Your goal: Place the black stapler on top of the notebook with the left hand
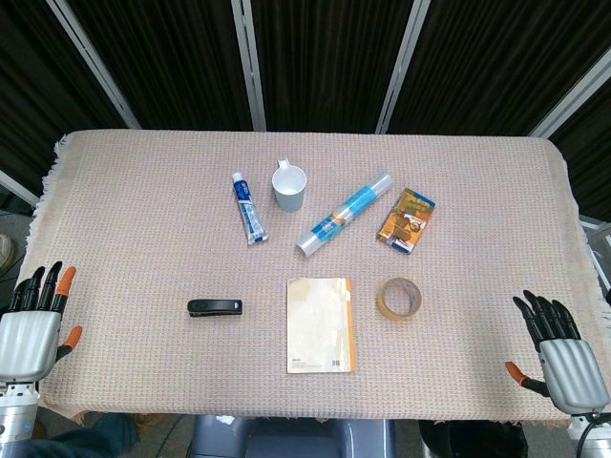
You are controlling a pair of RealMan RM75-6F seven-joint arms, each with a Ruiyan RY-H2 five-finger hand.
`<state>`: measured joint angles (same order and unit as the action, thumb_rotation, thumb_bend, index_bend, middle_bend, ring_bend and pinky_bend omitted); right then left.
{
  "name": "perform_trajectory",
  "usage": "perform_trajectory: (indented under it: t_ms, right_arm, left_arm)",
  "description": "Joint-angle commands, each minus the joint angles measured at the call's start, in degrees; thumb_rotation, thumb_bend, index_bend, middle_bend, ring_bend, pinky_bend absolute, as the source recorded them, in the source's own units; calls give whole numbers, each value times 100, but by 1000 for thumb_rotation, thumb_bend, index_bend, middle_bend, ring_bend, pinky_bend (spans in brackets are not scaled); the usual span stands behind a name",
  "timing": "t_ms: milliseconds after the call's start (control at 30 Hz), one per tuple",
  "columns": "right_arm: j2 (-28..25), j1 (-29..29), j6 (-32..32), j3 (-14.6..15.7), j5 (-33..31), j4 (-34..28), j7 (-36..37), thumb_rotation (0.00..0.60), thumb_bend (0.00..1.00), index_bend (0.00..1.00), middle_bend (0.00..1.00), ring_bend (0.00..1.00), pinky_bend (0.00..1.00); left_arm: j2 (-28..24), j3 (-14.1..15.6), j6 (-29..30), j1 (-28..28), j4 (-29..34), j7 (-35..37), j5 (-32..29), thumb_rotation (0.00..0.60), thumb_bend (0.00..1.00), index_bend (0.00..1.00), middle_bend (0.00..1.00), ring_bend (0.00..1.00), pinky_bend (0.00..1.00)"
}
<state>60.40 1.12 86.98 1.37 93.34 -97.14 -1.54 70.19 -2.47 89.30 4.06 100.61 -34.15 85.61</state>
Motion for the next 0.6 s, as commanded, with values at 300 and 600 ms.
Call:
perform_trajectory:
  t_ms: [300, 600]
  right_arm:
    - [114, 77, -215, -21, -123, -20, -208, 600, 157, 0, 0, 0, 0]
    - [179, 90, -245, -40, -165, -24, -356, 600, 157, 0, 0, 0, 0]
  left_arm:
    - [36, -75, -335, 188, -102, 121, -147, 598, 245, 125, 52, 13, 180]
    - [573, -341, -936, 708, -609, 150, -345, 600, 237, 233, 226, 171, 310]
